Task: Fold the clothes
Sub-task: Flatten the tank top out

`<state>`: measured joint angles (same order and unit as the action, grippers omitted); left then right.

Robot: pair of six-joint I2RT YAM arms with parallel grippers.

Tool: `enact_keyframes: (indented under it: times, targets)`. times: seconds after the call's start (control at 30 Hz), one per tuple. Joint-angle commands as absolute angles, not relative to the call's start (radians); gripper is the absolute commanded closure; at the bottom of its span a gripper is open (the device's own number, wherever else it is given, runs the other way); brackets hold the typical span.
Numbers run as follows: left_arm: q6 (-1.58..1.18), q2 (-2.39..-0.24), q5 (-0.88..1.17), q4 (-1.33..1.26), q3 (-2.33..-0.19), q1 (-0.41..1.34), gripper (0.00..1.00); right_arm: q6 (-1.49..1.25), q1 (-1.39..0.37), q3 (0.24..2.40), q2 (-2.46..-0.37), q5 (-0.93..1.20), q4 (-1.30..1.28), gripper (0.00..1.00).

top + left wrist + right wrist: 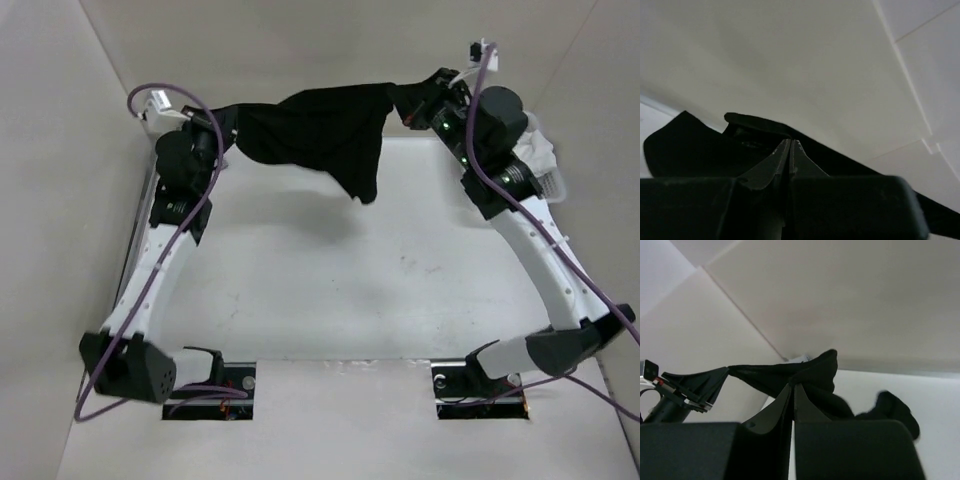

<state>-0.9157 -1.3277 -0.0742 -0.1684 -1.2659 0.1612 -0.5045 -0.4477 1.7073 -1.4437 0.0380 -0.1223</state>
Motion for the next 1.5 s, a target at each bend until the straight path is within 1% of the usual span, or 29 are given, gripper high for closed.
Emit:
enact_keyframes:
  times: [0.0,0.03,0.07,0.1,0.13,0.2,0.23,0.3,0.37,0.43,0.47,0.5,0.53,0.57,0.6,0.63,0.67,0.7,0.73,0.8,0.83,0.9,0.93,0.97,1.03,1.1,1.2,1.33,1.47]
  targets:
    - [-0.897,-1.068,-0.112,-0.294,-1.165,0.186,0.99,-0.469,-0.467,1.705,-1.283,0.089,-0.023,0.96]
    - [-0.896,-1.011,-0.132,-0.326,-1.081,0.194,0.98,-0.477,-0.478,1.622,-1.244,0.090,0.001,0.96]
    - [-0.893,-0.971,-0.146,-0.353,-1.018,0.202,0.97,-0.485,-0.499,1.482,-1.185,0.078,0.055,0.96]
    - [-0.884,-0.865,-0.162,-0.424,-0.823,0.232,0.95,-0.518,-0.533,1.205,-1.093,0.042,0.196,0.95]
    - [-0.885,-0.848,-0.163,-0.434,-0.790,0.238,0.94,-0.546,-0.553,1.033,-1.060,0.013,0.295,0.94]
    - [-0.876,-0.764,-0.160,-0.477,-0.610,0.271,0.87,-0.580,-0.558,0.820,-1.049,-0.043,0.395,0.94]
    - [-0.876,-0.731,-0.155,-0.498,-0.519,0.297,0.81,-0.622,-0.550,0.693,-1.072,-0.116,0.441,0.89]
    - [-0.865,-0.686,-0.150,-0.508,-0.363,0.365,0.66,-0.667,-0.480,0.588,-1.120,-0.230,0.445,0.77]
    - [-0.858,-0.658,-0.162,-0.491,-0.245,0.427,0.53,-0.741,-0.379,0.551,-1.155,-0.265,0.366,0.57]
    - [-0.865,-0.629,-0.195,-0.444,-0.198,0.441,0.48,-0.764,-0.329,0.549,-1.167,-0.246,0.344,0.49]
    - [-0.865,-0.618,-0.216,-0.418,-0.190,0.443,0.47,-0.758,-0.318,0.558,-1.178,-0.233,0.342,0.47]
    - [-0.867,-0.608,-0.250,-0.391,-0.189,0.441,0.47,-0.746,-0.330,0.574,-1.187,-0.227,0.339,0.47]
    - [-0.861,-0.606,-0.279,-0.373,-0.195,0.435,0.47,-0.726,-0.358,0.589,-1.201,-0.219,0.339,0.49]
    - [-0.856,-0.612,-0.310,-0.348,-0.208,0.424,0.47,-0.707,-0.387,0.612,-1.222,-0.210,0.333,0.55]
    - [-0.853,-0.635,-0.345,-0.312,-0.231,0.401,0.47,-0.683,-0.418,0.639,-1.248,-0.193,0.324,0.62]
    - [-0.857,-0.661,-0.360,-0.287,-0.251,0.381,0.47,-0.661,-0.464,0.676,-1.287,-0.171,0.304,0.77]
    - [-0.862,-0.707,-0.373,-0.261,-0.280,0.348,0.47,-0.641,-0.513,0.721,-1.337,-0.143,0.279,0.88]
    - [-0.867,-0.753,-0.377,-0.256,-0.303,0.317,0.47,-0.615,-0.554,0.771,-1.394,-0.115,0.249,0.93]
    - [-0.877,-0.793,-0.379,-0.256,-0.320,0.291,0.47,-0.600,-0.585,0.816,-1.444,-0.098,0.224,0.94]
    - [-0.907,-0.876,-0.373,-0.262,-0.351,0.245,0.47,-0.581,-0.645,0.902,-1.541,-0.077,0.180,0.91]
    - [-0.907,-0.923,-0.364,-0.268,-0.371,0.220,0.48,-0.571,-0.683,0.949,-1.593,-0.074,0.163,0.87]
    - [-0.922,-1.000,-0.345,-0.252,-0.403,0.145,0.50,-0.554,-0.757,1.030,-1.681,-0.072,0.156,0.71]
    - [-0.931,-1.021,-0.335,-0.247,-0.405,0.118,0.51,-0.545,-0.781,1.061,-1.710,-0.069,0.156,0.65]
    - [-0.946,-1.044,-0.316,-0.241,-0.403,0.081,0.51,-0.532,-0.807,1.103,-1.745,-0.075,0.153,0.61]
    - [-0.966,-1.068,-0.269,-0.241,-0.382,0.029,0.52,-0.505,-0.838,1.196,-1.810,-0.083,0.140,0.56]
    - [-0.979,-1.097,-0.207,-0.252,-0.356,-0.024,0.53,-0.491,-0.844,1.294,-1.870,-0.078,0.103,0.53]
    - [-0.977,-1.135,-0.144,-0.270,-0.331,-0.080,0.53,-0.486,-0.841,1.503,-2.004,-0.077,-0.004,0.51]
    - [-0.976,-1.202,-0.094,-0.288,-0.331,-0.105,0.53,-0.495,-0.811,1.692,-2.124,-0.084,-0.110,0.44]
    - [-0.988,-1.267,-0.052,-0.307,-0.325,-0.125,0.53,-0.532,-0.780,1.847,-2.241,-0.071,-0.196,0.43]
